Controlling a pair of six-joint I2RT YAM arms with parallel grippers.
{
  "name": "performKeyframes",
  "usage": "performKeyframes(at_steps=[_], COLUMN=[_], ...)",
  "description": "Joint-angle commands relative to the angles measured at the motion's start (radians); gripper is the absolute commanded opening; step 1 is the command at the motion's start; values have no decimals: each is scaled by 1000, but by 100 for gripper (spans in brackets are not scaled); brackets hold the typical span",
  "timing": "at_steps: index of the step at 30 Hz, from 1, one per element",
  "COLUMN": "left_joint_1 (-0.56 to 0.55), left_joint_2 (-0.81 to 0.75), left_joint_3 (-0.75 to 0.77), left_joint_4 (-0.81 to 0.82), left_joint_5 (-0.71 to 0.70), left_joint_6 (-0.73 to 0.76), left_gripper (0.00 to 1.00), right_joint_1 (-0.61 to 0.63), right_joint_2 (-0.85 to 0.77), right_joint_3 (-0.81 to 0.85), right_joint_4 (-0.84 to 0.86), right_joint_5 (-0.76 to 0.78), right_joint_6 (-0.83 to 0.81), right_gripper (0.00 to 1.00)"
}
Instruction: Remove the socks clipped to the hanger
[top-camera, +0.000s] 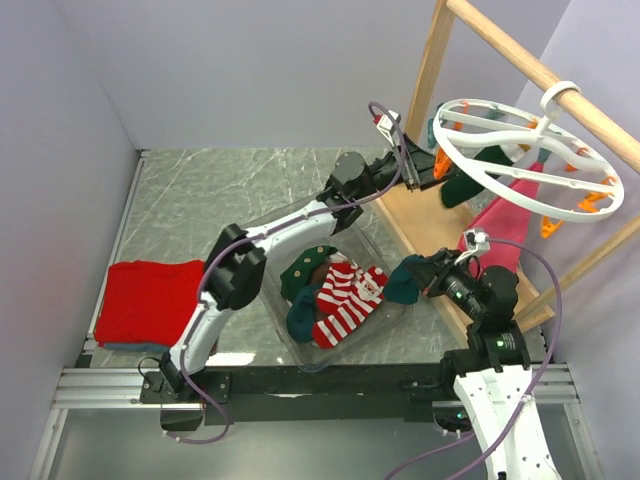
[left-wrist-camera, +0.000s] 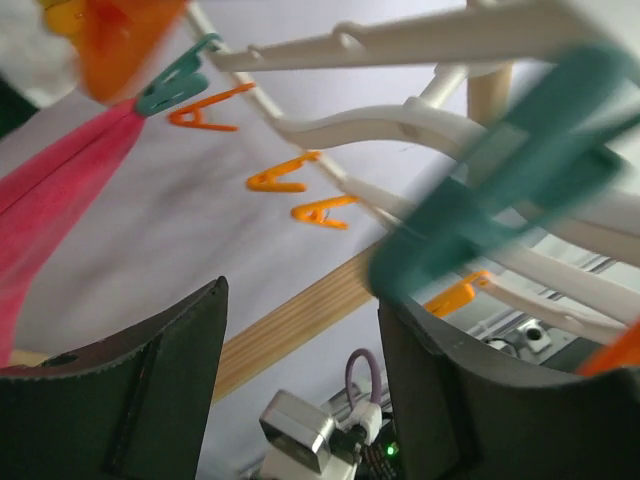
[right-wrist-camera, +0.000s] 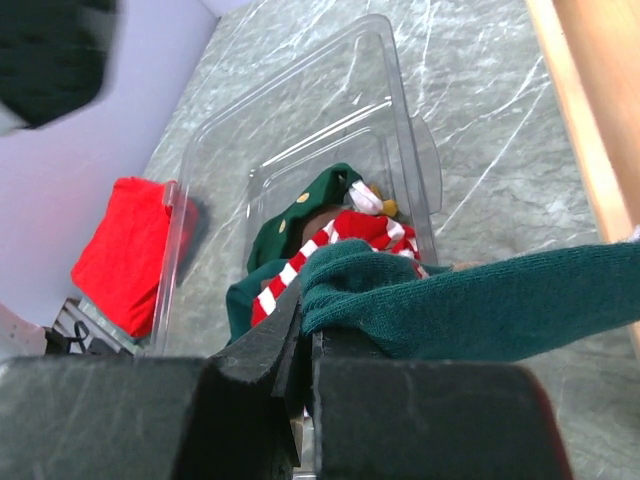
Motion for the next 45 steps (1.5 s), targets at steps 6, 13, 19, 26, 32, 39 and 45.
performKeyframes(at_steps=[6, 13, 19, 26, 32, 39, 45], left_joint_1=[41, 82, 119, 156, 157, 157, 157], left_joint_2=[-276, -335, -486, -813, -1086, -1309, -1333], left_joint_3=[-259, -396, -603, -865, -1012, -1115, -1132], left_joint_4=[-249, -259, -302, -464, -569, -661, -690], left_joint_5=[14, 34, -9, -216, -371, -416, -353], left_joint_6=[349, 379, 487, 666, 748, 768, 743], left_gripper=[70, 75, 71, 73, 78, 82, 81], right_joint_1=[18, 78, 268, 526, 754, 838, 824], right_joint_2=[40, 80, 138, 261, 440, 624, 539], right_joint_3=[-32, -21, 5, 69, 151, 197, 188], right_joint_4=[128, 165, 188, 280, 352, 345, 215], right_joint_5=[-53, -19, 103, 252, 377, 453, 648], right_joint_6=[37, 59, 65, 100, 100, 131, 140], right_gripper=[0, 0, 0, 0, 0, 42, 85])
